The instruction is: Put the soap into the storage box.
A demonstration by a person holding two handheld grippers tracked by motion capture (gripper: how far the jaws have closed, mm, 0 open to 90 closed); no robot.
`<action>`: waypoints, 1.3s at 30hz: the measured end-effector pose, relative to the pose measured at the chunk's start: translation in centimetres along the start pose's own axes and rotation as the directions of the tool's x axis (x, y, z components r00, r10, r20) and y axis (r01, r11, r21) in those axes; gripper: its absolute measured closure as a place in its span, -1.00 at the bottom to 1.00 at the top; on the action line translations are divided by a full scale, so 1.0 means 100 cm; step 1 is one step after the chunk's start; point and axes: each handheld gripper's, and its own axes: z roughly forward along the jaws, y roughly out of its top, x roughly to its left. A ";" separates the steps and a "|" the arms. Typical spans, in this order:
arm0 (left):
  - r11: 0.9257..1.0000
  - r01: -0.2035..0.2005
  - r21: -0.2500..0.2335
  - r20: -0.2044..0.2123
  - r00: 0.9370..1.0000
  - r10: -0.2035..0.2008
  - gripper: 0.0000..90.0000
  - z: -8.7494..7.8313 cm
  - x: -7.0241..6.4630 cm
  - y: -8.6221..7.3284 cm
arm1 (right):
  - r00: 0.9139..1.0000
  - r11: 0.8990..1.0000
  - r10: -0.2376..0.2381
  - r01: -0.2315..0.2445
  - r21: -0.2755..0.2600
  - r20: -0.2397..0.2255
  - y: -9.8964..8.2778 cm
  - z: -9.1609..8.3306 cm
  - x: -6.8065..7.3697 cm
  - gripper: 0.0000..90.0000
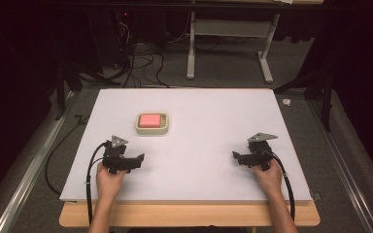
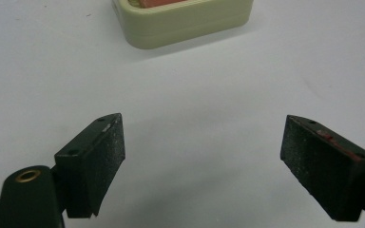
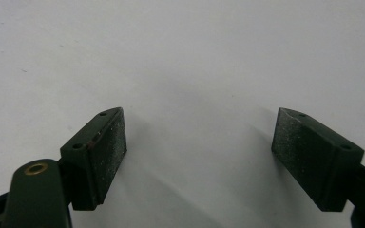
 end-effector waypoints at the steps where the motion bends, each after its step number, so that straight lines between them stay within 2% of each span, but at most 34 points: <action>1: 1.000 -0.002 0.001 -0.001 1.000 0.002 -0.65 0.001 0.000 0.000 | 1.000 1.000 0.000 0.000 0.000 0.000 0.000 0.000 0.000 -0.57; 5: 1.000 0.003 0.005 0.004 1.000 -0.003 -0.65 0.006 -0.001 -0.002 | 1.000 1.000 0.000 0.000 0.000 0.000 0.000 0.000 0.000 -0.57; 18: 0.999 0.015 0.028 -0.019 1.000 -0.014 -0.65 0.018 0.003 -0.010 | 1.000 1.000 0.000 0.000 0.000 0.000 0.000 0.000 0.000 -0.57; 21: 0.999 0.022 0.024 -0.012 1.000 -0.021 -0.65 0.020 0.002 -0.009 | 1.000 1.000 0.000 0.000 0.000 0.000 0.000 0.000 0.000 -0.57; 26: 0.999 0.020 0.029 -0.028 0.999 -0.019 -0.65 0.027 0.001 -0.010 | 1.000 1.000 0.000 0.000 0.000 0.000 0.000 0.000 0.000 -0.57; 30: 1.000 0.001 0.019 -0.053 0.999 0.000 -0.65 0.030 -0.002 -0.010 | 1.000 1.000 0.000 0.000 0.000 0.000 0.000 0.000 0.000 -0.57; 39: 1.000 -0.006 -0.007 -0.053 0.999 0.005 -0.67 0.032 -0.003 -0.012 | 1.000 1.000 0.000 0.000 0.000 0.000 0.000 0.000 0.000 -0.57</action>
